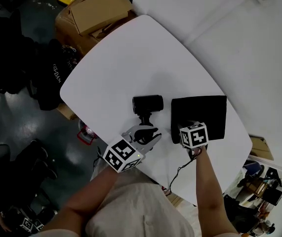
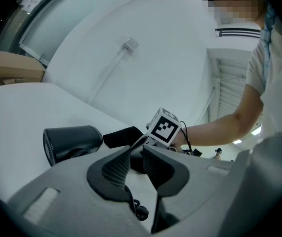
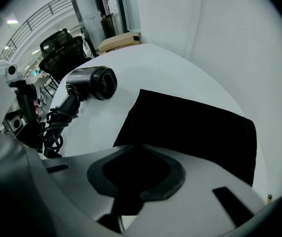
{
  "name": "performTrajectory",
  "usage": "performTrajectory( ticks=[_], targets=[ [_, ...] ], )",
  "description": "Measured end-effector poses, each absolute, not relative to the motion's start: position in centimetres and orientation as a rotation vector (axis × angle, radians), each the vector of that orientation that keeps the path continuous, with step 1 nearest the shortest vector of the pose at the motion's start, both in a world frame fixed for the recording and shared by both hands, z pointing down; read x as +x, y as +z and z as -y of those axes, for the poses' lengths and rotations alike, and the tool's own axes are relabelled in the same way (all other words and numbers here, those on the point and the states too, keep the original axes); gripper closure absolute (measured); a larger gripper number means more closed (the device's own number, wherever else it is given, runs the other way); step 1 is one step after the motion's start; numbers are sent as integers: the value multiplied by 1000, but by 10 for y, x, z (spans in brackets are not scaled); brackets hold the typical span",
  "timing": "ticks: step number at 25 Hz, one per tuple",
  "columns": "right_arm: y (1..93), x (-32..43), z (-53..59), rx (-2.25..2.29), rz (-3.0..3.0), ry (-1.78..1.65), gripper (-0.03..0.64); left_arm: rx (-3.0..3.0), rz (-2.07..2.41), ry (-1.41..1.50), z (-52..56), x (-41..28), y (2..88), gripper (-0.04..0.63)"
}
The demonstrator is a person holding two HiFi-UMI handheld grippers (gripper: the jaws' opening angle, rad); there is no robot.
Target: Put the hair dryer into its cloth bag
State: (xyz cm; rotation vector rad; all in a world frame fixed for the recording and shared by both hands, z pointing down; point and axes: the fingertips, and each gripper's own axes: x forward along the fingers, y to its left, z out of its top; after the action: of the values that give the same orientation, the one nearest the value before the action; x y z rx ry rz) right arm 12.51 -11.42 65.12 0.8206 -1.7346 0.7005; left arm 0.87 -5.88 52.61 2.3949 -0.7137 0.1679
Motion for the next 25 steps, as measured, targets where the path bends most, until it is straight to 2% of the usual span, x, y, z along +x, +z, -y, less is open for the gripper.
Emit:
performTrajectory(
  ticks=[7, 13, 17, 25],
  targets=[
    [642, 125, 117, 816, 1757, 757, 580, 2400, 700, 172, 58, 13, 524, 535],
    [638, 125, 114, 772, 1787, 761, 575, 2406, 693, 168, 57, 17, 521, 535],
    [641, 122, 106, 733, 1801, 804, 526, 2407, 695, 170, 55, 18, 521, 535],
    [650, 126, 106, 730, 1769, 772, 545, 2405, 694, 174, 50, 22, 522, 535]
  ],
)
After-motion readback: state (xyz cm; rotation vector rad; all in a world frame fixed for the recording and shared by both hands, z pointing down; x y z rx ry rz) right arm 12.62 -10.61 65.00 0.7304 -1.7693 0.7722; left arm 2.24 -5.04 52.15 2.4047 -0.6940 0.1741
